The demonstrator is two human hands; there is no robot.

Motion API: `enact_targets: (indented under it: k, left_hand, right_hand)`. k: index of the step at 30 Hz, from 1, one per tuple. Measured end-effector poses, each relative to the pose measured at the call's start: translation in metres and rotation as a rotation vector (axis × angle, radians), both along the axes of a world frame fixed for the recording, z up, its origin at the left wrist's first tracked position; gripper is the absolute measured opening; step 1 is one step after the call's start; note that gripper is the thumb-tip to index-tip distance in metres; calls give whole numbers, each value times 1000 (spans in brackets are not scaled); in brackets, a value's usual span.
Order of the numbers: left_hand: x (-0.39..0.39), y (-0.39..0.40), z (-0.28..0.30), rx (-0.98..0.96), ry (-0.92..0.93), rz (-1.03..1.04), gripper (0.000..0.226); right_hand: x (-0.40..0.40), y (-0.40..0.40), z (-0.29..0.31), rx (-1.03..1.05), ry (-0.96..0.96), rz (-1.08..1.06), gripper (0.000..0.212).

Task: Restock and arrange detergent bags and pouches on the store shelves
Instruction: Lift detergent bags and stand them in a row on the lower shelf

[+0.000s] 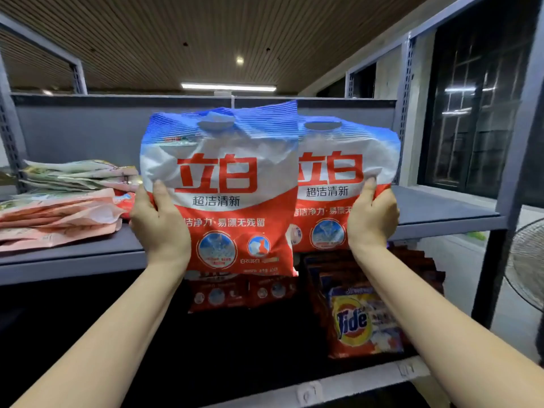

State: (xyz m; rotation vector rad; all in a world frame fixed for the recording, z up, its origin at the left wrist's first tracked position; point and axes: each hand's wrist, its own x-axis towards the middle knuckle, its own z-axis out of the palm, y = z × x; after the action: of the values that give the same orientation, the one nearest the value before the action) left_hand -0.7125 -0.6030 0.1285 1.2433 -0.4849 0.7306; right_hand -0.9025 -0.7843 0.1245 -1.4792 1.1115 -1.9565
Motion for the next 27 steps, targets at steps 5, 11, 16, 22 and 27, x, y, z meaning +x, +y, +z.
enact_targets:
  k: [5,11,16,22,27]
  left_hand:
    - [-30,4,-31,41,-34,-18,36]
    - [-45,10,-89,156,41,-54,41]
    - [-41,19,-142,358,149,33,42]
    - [-11,19,-194,468,293,121,37]
    - [28,15,-226,524,491,167,46]
  right_hand:
    - [-28,5,-31,-3,24,68,38]
    - [-54,3,-85,54,103,126,38]
    - [-58,-1,-123,120,224,226,36]
    - [-35,-7,-164,243,277,278,34]
    - [3,-11,-206,423,311,304,33]
